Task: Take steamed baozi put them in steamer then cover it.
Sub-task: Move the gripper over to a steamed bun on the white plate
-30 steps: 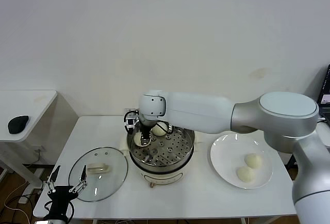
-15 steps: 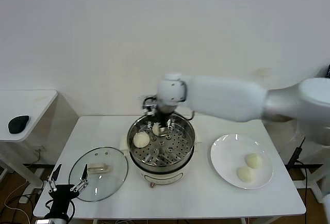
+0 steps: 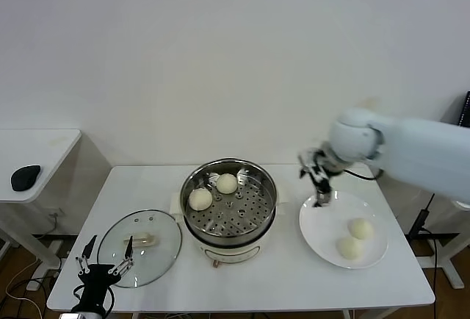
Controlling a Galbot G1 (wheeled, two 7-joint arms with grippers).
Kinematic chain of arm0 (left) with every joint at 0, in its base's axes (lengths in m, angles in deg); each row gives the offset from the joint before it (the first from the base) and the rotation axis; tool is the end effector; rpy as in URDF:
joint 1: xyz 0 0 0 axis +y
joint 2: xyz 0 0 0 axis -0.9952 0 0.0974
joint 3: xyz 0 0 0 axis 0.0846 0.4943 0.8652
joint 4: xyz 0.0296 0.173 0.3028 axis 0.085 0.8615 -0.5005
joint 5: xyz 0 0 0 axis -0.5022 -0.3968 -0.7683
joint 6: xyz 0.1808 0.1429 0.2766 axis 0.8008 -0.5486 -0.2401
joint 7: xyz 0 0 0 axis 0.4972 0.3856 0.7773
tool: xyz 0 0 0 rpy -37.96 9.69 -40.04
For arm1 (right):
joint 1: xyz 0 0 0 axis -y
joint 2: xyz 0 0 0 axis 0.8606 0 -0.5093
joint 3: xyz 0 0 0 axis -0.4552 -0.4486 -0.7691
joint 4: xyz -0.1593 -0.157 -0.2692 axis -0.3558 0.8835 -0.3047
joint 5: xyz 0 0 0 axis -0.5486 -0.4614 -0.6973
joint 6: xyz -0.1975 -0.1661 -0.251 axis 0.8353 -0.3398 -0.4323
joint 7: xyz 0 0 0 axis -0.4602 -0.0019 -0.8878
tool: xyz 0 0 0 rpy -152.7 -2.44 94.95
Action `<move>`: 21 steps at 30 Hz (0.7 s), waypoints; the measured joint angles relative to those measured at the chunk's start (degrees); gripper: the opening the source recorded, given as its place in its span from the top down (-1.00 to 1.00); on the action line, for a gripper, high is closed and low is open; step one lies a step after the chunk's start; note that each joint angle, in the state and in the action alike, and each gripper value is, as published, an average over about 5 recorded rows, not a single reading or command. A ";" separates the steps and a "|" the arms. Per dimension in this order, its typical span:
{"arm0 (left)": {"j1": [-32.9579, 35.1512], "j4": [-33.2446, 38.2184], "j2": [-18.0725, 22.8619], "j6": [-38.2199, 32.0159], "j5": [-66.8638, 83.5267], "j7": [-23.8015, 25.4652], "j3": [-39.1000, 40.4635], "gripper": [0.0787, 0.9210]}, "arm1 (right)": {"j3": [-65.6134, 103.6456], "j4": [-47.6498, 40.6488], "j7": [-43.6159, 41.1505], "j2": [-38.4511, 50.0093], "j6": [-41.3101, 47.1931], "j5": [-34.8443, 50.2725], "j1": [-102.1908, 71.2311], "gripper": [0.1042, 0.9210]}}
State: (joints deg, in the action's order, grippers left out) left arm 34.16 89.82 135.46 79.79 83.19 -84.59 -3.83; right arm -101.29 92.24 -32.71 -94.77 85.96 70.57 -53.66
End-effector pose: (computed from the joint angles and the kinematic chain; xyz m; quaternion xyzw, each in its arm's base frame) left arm 0.1346 0.1133 -0.3373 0.0305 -0.9959 -0.0808 0.0283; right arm 0.4480 -0.0762 -0.0771 0.4956 -0.5063 0.6060 0.3617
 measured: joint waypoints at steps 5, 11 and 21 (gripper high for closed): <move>0.41 -0.35 0.22 -0.01 -0.11 -0.03 -0.07 -0.77 | 4.61 0.69 -0.44 5.82 -2.59 -4.53 -7.38 -0.76; 0.72 -0.58 0.30 -0.01 -0.22 -0.05 -0.47 -0.77 | 14.22 0.07 -1.52 9.65 -5.74 -9.11 -19.42 -0.76; 1.37 -0.93 0.80 -0.04 -0.59 -0.07 -0.89 -0.77 | 29.35 -3.73 -3.34 10.42 -9.96 -15.06 -36.24 -0.76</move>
State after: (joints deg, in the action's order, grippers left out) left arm 35.52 88.89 136.27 79.75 82.60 -84.67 -4.72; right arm -71.94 88.51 -36.05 -84.36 76.00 55.51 -89.90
